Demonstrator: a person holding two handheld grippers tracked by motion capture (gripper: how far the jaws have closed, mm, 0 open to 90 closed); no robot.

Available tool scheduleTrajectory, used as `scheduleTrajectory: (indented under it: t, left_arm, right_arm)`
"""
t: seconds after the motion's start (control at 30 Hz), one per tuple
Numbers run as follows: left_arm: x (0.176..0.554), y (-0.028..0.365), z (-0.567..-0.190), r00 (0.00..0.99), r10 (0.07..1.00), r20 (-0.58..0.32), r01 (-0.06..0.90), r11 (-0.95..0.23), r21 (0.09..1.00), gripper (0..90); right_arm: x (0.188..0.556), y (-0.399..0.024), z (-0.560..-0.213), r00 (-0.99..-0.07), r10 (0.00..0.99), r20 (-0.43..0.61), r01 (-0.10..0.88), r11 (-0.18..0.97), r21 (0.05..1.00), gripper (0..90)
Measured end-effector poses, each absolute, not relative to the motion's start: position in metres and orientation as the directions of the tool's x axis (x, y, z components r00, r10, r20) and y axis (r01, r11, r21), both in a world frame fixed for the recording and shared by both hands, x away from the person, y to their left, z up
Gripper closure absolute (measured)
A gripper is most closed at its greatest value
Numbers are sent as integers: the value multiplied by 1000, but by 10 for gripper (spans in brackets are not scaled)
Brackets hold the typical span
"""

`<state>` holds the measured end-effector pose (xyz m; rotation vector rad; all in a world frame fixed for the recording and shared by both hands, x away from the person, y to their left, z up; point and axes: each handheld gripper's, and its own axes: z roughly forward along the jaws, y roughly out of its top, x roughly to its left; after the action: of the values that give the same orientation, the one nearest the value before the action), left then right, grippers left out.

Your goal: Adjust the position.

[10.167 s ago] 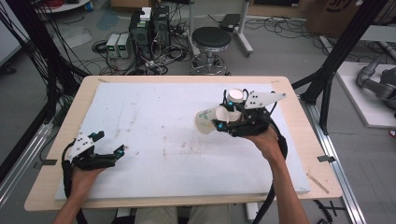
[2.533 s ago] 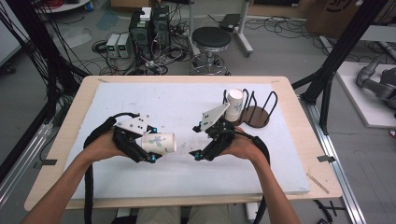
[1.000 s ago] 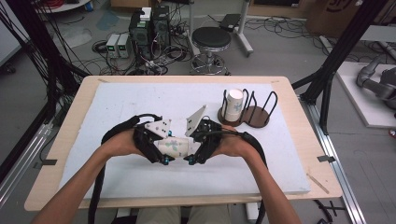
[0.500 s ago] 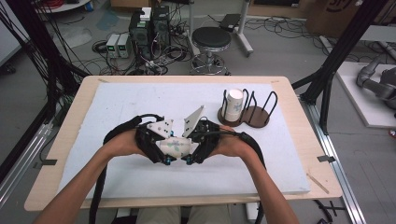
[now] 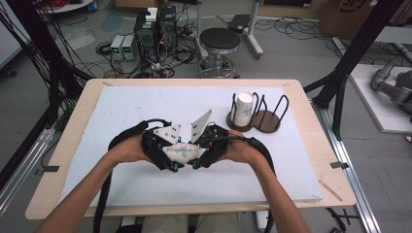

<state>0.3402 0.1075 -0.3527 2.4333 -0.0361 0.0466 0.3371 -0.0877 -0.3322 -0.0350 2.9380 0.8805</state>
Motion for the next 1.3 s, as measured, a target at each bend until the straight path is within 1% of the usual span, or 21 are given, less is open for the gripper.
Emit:
scheduleTrajectory:
  t: [0.3, 0.33, 0.37, 0.4, 0.47, 0.6, 0.7, 0.9, 1.3]
  left_arm:
    - [342, 108, -355, 999, -7, 35, -28, -752, 659, 282]
    - [342, 109, -355, 999, 3, 40, -24, -750, 661, 254]
    - [342, 109, -355, 999, 3, 40, -24, -750, 661, 207]
    - [343, 110, -354, 999, 19, 32, -8, -735, 678, 155]
    - [344, 112, -353, 1000, 15, 15, 0, -717, 697, 91]
    - [343, 113, -352, 1000, 6, 24, -13, -718, 695, 90]
    - [342, 113, -352, 1000, 20, 14, 4, -702, 712, 90]
    - [343, 117, -349, 1000, 15, 12, 2, -694, 720, 90]
    - [339, 123, -331, 998, 51, 34, 5, -620, 785, 90]
  right_arm:
    - [338, -87, -333, -997, 3, -78, -40, 837, 546, 368]
    - [338, -87, -333, -997, 2, -79, -41, 837, 546, 368]
    - [338, -88, -333, -997, 0, -79, -43, 838, 544, 368]
    - [337, -88, -333, -997, 2, -78, -41, 841, 540, 368]
    - [338, -88, -334, -997, 3, -78, -40, 840, 541, 368]
    - [338, -89, -334, -997, 5, -78, -38, 838, 544, 368]
    - [338, -88, -334, -997, 5, -82, -40, 840, 541, 368]
    - [339, -87, -336, -997, 4, -83, -41, 842, 537, 368]
    - [340, -89, -339, -997, 22, -73, -21, 838, 546, 368]
